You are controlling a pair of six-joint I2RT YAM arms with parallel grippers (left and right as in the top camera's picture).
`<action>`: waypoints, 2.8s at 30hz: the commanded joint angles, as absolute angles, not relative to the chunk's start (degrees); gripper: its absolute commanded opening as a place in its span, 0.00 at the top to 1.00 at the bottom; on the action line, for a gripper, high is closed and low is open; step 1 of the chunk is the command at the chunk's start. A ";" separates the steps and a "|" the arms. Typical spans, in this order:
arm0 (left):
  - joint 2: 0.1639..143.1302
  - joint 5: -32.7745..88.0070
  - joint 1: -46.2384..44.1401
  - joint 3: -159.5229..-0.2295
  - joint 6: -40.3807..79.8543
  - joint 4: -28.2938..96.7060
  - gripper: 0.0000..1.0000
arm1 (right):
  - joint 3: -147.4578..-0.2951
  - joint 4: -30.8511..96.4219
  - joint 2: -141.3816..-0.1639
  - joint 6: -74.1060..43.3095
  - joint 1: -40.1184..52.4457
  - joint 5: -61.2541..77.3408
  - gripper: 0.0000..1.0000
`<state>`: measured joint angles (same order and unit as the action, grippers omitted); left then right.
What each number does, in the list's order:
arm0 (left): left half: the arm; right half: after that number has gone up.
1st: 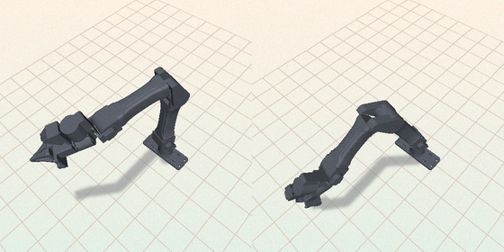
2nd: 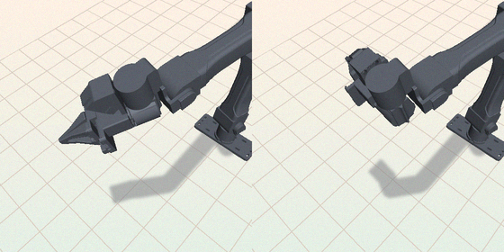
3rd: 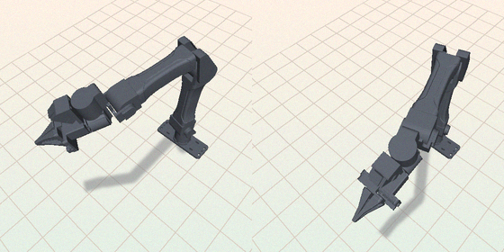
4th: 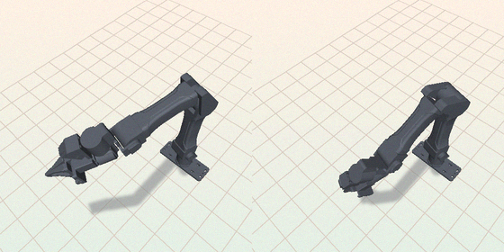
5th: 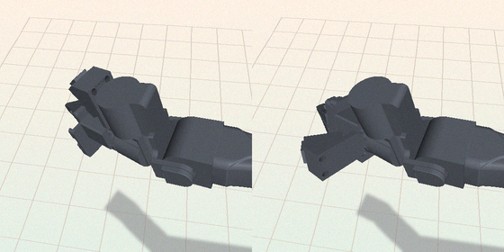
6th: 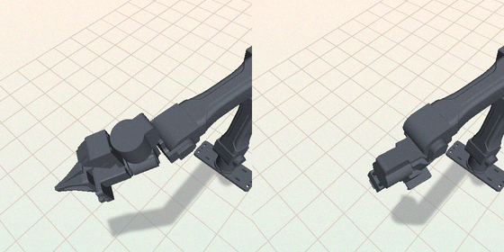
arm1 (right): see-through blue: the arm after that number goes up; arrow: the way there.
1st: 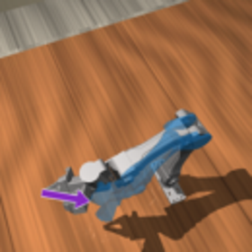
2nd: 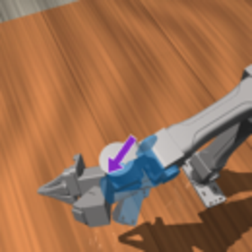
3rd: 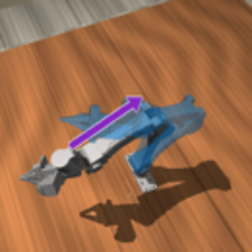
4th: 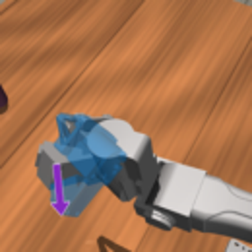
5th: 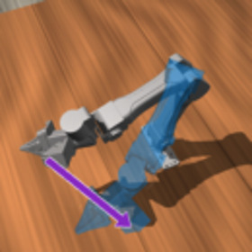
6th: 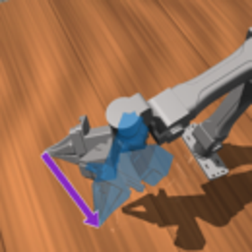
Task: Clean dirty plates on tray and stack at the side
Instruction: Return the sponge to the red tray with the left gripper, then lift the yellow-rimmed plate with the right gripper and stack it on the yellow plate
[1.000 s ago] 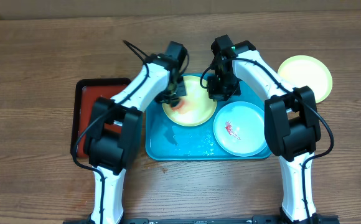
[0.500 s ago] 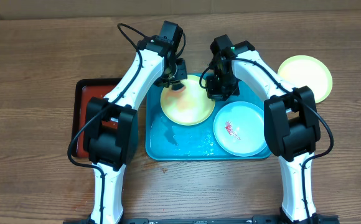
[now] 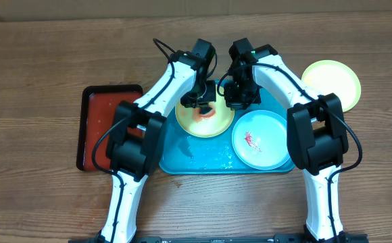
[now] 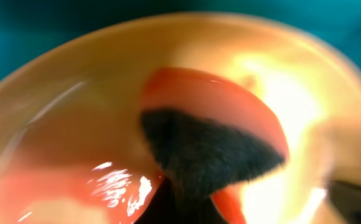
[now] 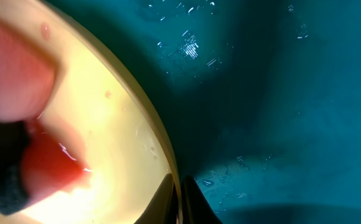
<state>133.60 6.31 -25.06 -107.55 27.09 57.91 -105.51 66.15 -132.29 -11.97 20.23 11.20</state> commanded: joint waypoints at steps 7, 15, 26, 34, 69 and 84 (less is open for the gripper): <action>134.43 -23.81 -23.29 -112.14 33.23 72.27 0.96 | -105.34 66.37 -132.77 -12.27 19.79 6.50 0.96; 124.09 -7.03 -16.84 -117.60 32.08 72.36 0.96 | -111.28 68.31 -129.73 -11.57 21.52 -6.87 0.96; 119.39 -6.11 -3.40 -113.89 31.27 79.09 0.96 | -113.69 66.46 -121.71 -5.06 31.42 -37.08 0.96; 119.42 -6.15 -0.58 -101.86 31.29 72.93 0.96 | -113.71 64.82 -120.86 4.89 41.63 -63.66 0.96; 119.42 -5.87 1.80 -99.83 30.83 71.81 0.96 | -115.26 65.60 -114.69 1.21 7.09 -0.60 0.96; 119.42 -5.85 1.74 -99.83 30.85 71.05 0.96 | -104.97 61.76 -120.73 -9.02 -28.40 13.17 0.96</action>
